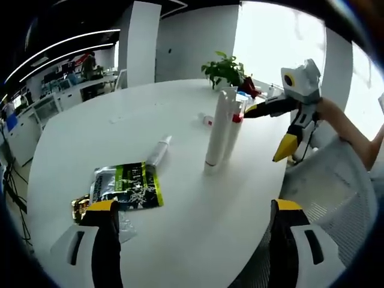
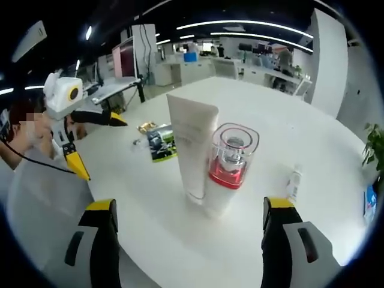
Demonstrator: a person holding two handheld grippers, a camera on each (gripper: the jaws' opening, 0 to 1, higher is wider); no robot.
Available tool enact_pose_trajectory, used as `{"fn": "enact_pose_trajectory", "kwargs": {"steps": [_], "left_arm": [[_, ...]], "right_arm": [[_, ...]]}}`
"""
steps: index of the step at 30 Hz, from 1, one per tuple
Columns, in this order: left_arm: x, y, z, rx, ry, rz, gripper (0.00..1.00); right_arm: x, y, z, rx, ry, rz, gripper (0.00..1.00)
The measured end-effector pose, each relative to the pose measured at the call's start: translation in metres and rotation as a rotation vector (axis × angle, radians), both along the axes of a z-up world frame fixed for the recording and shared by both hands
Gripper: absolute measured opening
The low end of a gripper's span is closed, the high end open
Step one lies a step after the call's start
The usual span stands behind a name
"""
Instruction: Arrange the skincare products in the storage area until every visible bottle or jar stands upright without overlapping.
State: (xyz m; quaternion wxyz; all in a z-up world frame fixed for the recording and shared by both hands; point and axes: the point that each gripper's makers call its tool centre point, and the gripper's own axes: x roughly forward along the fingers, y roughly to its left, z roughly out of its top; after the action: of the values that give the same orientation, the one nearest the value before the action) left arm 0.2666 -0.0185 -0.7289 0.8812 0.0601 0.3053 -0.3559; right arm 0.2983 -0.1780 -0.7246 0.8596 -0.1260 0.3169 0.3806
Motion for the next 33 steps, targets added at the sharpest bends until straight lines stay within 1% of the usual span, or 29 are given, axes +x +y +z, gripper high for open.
{"fn": "enact_pose_trajectory", "kwargs": {"steps": [4, 8, 13, 15, 18, 19, 21, 23, 27, 29, 31, 33], "left_arm": [[-0.002, 0.000, -0.001, -0.005, 0.010, 0.004, 0.99], [-0.003, 0.000, -0.003, -0.008, 0.022, 0.000, 0.99], [-0.002, 0.003, -0.004, -0.014, 0.030, 0.002, 0.99], [-0.001, 0.004, -0.004, -0.017, 0.031, 0.005, 0.99], [0.000, 0.005, -0.005, -0.012, 0.031, 0.006, 0.99], [0.000, 0.005, -0.005, -0.010, 0.031, 0.005, 0.99], [0.000, 0.006, -0.005, -0.007, 0.033, 0.004, 0.99], [0.001, 0.007, -0.006, -0.006, 0.032, 0.003, 0.99], [0.002, 0.008, -0.005, -0.008, 0.033, 0.003, 0.99], [0.002, 0.007, -0.005, -0.010, 0.033, 0.005, 0.99], [0.002, 0.008, -0.005, -0.013, 0.032, 0.008, 0.99], [0.002, 0.008, -0.005, -0.012, 0.035, 0.011, 0.99]], "right_arm": [[-0.002, 0.000, -0.002, -0.011, 0.005, 0.011, 1.00], [-0.001, 0.000, 0.001, 0.003, 0.012, 0.023, 1.00], [0.006, -0.011, 0.004, -0.009, 0.009, 0.023, 1.00], [0.005, -0.015, 0.003, -0.016, 0.008, 0.021, 1.00], [0.011, -0.027, 0.002, -0.036, 0.004, 0.008, 0.99], [0.012, -0.029, 0.002, -0.036, 0.005, 0.006, 0.97], [0.014, -0.035, 0.002, -0.027, 0.013, -0.014, 0.97], [0.023, -0.045, 0.000, -0.039, 0.015, -0.018, 0.97], [0.031, -0.060, -0.002, -0.065, 0.015, -0.039, 0.96], [0.041, -0.072, -0.004, -0.078, 0.017, -0.062, 0.95], [0.044, -0.075, -0.006, -0.080, 0.026, -0.070, 0.91], [0.051, -0.082, -0.008, -0.073, 0.035, -0.099, 0.90]]}}
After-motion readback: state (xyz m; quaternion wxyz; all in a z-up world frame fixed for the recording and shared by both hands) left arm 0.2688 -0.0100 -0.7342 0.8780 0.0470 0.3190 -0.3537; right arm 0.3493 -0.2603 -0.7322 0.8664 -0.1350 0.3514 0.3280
